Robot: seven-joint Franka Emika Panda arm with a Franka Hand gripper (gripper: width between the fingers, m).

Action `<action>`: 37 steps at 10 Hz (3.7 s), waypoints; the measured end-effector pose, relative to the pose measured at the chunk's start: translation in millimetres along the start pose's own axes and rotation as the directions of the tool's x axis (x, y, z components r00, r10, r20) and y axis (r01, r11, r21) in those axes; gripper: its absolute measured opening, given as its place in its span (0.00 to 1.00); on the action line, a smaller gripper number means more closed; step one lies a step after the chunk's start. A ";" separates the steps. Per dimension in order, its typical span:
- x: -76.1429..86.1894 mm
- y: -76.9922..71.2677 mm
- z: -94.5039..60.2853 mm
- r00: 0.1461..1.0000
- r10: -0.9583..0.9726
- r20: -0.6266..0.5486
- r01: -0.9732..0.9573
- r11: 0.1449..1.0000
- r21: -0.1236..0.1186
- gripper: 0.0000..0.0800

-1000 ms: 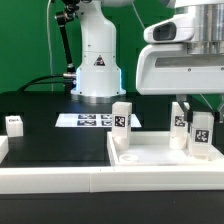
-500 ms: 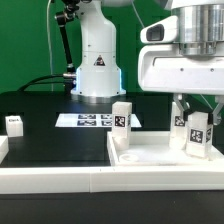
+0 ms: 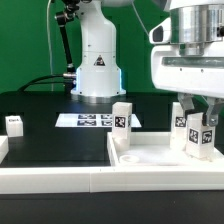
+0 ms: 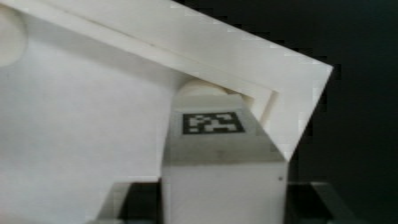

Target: Assemble square table

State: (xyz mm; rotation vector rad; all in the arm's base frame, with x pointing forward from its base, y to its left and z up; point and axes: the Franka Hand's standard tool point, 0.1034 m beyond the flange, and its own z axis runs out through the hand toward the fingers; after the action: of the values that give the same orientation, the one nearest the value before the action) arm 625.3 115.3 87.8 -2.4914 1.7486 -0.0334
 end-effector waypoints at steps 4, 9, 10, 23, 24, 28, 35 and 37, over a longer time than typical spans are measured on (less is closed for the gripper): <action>-2.2 -1.6 0.4 0.953 0.304 0.022 -0.304 0.953 0.013 0.36; -2.9 -2.4 0.6 0.849 0.527 0.040 -0.527 0.850 0.007 0.36; -3.1 -2.3 0.9 0.864 0.502 0.039 -0.502 0.865 0.008 0.36; -11.4 -1.8 3.6 0.904 -0.426 0.033 0.427 0.904 -0.017 0.81; -11.3 -1.9 3.6 0.867 -0.498 0.032 0.498 0.867 -0.016 0.81; -8.5 -1.0 3.6 0.703 -0.710 0.026 0.711 0.703 -0.028 0.81; -3.3 -0.1 3.3 0.530 -0.847 0.029 0.848 0.530 -0.029 0.40; -3.4 -0.2 3.3 0.561 -0.828 0.028 0.828 0.560 -0.030 0.36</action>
Offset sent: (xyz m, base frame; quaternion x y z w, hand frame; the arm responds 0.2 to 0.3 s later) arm -0.0043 0.0033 0.0006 0.0168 -0.0203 0.2626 0.9645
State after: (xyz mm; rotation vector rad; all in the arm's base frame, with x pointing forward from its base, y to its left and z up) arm 624.5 118.8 84.7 -3.0681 0.3819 -0.0526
